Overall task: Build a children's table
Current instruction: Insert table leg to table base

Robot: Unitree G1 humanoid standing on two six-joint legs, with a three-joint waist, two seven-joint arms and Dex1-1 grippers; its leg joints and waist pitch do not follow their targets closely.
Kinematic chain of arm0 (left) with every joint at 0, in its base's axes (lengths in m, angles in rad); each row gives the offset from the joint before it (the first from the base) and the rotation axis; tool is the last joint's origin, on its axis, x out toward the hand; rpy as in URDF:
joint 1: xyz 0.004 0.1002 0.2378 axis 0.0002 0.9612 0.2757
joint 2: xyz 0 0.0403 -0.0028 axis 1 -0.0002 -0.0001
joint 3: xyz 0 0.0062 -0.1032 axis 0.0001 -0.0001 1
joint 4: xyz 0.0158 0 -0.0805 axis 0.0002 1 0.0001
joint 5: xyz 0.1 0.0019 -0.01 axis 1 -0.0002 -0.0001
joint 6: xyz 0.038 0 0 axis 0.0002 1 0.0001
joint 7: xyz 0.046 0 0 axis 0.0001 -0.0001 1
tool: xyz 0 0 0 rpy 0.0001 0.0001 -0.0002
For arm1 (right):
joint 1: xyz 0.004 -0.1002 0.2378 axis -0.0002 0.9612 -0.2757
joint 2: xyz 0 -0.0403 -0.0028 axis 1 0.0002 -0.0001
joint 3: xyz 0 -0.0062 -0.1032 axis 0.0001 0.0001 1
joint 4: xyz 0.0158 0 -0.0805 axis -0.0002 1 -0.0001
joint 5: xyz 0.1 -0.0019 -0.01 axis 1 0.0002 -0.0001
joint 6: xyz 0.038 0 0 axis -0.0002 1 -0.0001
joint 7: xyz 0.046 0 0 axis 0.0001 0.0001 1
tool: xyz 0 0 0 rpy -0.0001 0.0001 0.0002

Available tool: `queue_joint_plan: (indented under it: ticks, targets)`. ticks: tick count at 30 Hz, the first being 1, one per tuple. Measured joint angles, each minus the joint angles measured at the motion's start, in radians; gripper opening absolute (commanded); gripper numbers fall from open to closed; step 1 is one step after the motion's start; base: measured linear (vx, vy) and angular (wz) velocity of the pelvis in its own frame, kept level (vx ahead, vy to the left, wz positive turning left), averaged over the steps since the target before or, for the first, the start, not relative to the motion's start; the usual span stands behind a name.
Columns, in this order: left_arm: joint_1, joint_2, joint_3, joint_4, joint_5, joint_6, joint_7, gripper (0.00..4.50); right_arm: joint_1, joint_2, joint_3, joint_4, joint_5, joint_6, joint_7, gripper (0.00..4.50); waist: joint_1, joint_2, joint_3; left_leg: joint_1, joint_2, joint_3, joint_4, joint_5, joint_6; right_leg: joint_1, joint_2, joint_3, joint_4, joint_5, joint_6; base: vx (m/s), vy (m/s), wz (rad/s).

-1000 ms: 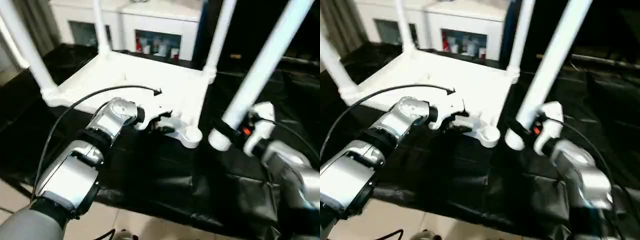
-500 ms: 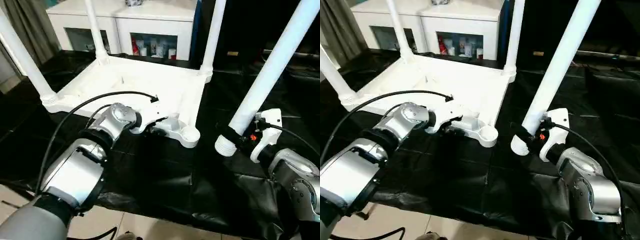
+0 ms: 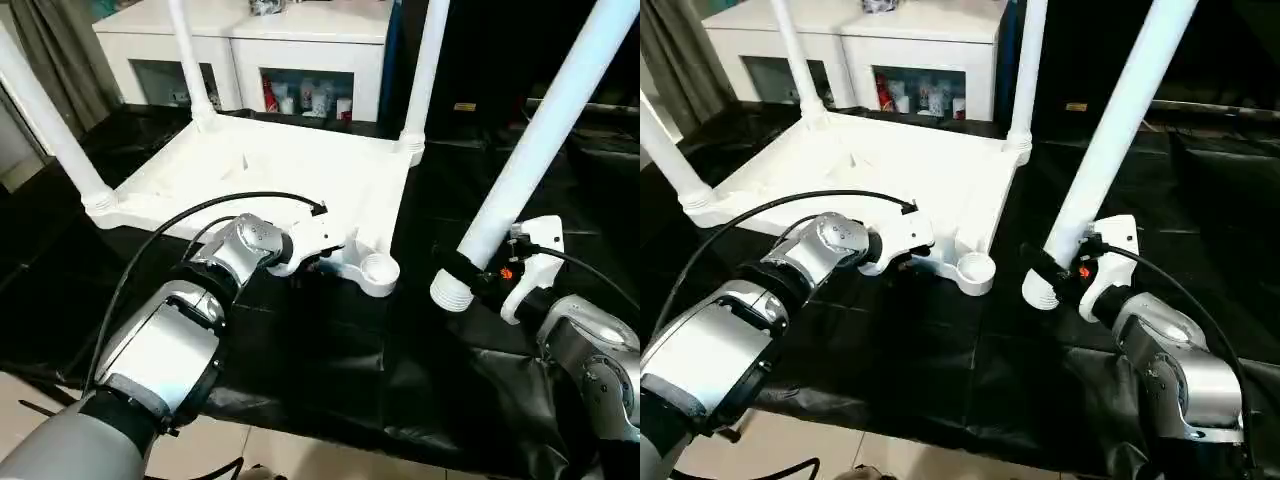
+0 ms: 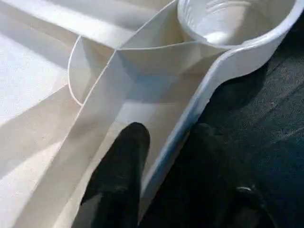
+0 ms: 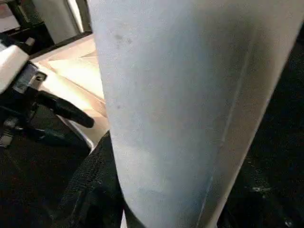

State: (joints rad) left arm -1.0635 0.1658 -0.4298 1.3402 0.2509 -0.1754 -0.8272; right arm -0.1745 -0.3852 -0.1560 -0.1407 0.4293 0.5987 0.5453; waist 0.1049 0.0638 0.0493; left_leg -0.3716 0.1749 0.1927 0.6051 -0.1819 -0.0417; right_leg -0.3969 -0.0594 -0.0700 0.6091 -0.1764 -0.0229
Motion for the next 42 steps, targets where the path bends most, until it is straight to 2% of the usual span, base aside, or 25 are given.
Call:
queue_joint_plan:
  ticks: [5, 10, 14, 17, 22, 26, 30, 32, 34, 38, 42]
  targets:
    - [-0.001, 0.001, -0.003, 0.000, 0.024, 0.001, -0.002, 1.28, 0.000, -0.003, 0.002, -0.009, 0.001, 0.000, 0.002, 1.92, -0.008, 0.009, -0.006, 0.000, 0.000, 0.000, 0.000, -0.001, 0.001, 0.001, 0.000, 0.000, -0.002, -0.001, 0.001, 0.000, 0.000, 0.00]
    - [-0.008, 0.004, -0.008, -0.002, 0.048, 0.002, -0.024, 1.01, 0.000, -0.005, 0.005, -0.009, 0.001, 0.000, 0.003, 1.92, -0.016, 0.013, -0.008, 0.001, -0.001, 0.000, 0.000, -0.001, 0.001, 0.002, 0.000, 0.000, -0.002, -0.004, 0.006, 0.000, 0.000, 0.00]
    - [-0.009, 0.012, -0.023, -0.015, 0.076, 0.000, -0.078, 0.73, 0.000, -0.014, 0.008, -0.009, 0.000, 0.000, 0.008, 1.92, -0.020, 0.015, -0.010, 0.004, -0.001, 0.000, -0.002, -0.001, 0.002, 0.006, 0.000, 0.000, -0.005, -0.004, 0.007, 0.000, 0.000, 0.00]
    - [-0.013, 0.015, -0.029, -0.027, 0.079, 0.009, -0.169, 0.53, -0.005, -0.016, 0.009, -0.002, -0.001, -0.001, 0.009, 1.92, -0.020, 0.018, -0.012, 0.006, -0.001, 0.000, -0.004, -0.002, 0.004, 0.009, 0.000, -0.001, -0.010, -0.004, 0.007, 0.000, 0.000, 0.00]
    - [-0.010, 0.015, -0.021, -0.049, 0.069, 0.015, -0.276, 0.30, -0.035, -0.015, 0.022, 0.019, -0.009, -0.022, 0.011, 1.92, -0.017, 0.016, -0.014, 0.005, -0.001, 0.000, -0.004, -0.005, 0.008, 0.011, 0.000, -0.001, -0.012, -0.004, 0.007, 0.000, 0.000, 0.00]
    - [0.015, 0.029, 0.002, -0.098, 0.043, 0.035, -0.336, 0.14, -0.065, -0.007, 0.039, 0.067, -0.012, -0.040, 0.028, 1.92, -0.018, 0.006, -0.013, 0.005, -0.001, 0.001, -0.005, -0.005, 0.009, 0.011, -0.001, -0.001, -0.013, -0.002, 0.004, 0.000, 0.000, 0.00]
    - [0.089, 0.077, 0.022, -0.227, 0.004, 0.068, -0.398, 0.07, -0.098, 0.004, 0.056, 0.107, -0.014, -0.061, 0.048, 1.92, -0.019, -0.011, -0.010, 0.004, 0.000, 0.002, -0.008, -0.005, 0.009, 0.010, -0.001, -0.001, -0.013, -0.002, 0.004, 0.000, 0.000, 0.00]
    - [0.160, 0.113, 0.032, -0.352, -0.017, 0.108, -0.422, 0.01, -0.104, 0.016, 0.072, 0.117, -0.014, -0.068, 0.055, 1.92, -0.019, -0.018, -0.011, 0.005, 0.000, 0.002, -0.009, -0.006, 0.008, 0.009, -0.001, -0.001, -0.013, -0.003, 0.004, 0.000, 0.000, 0.00]
    - [0.262, 0.154, 0.052, -0.542, -0.044, 0.185, -0.445, 0.00, -0.105, 0.030, 0.090, 0.127, -0.015, -0.080, 0.067, 1.92, -0.018, -0.021, -0.011, 0.006, 0.000, 0.003, -0.010, -0.006, 0.008, 0.007, -0.001, 0.000, -0.013, -0.003, 0.003, 0.000, 0.000, 0.00]
    - [0.407, 0.197, 0.063, -0.828, -0.056, 0.340, -0.450, 0.00, -0.110, 0.053, 0.111, 0.151, -0.018, -0.090, 0.071, 1.92, -0.016, -0.022, -0.011, 0.004, 0.000, 0.004, -0.010, -0.006, 0.007, 0.004, -0.001, 0.001, -0.013, -0.003, 0.003, 0.000, 0.000, 0.00]
    - [0.469, 0.199, 0.065, -0.948, -0.052, 0.415, -0.424, 0.00, -0.109, 0.059, 0.115, 0.157, -0.029, -0.098, 0.071, 1.91, -0.015, -0.022, -0.011, 0.006, 0.000, 0.005, -0.010, -0.006, 0.006, 0.006, -0.001, 0.001, -0.013, -0.003, 0.003, 0.000, 0.000, 0.00]
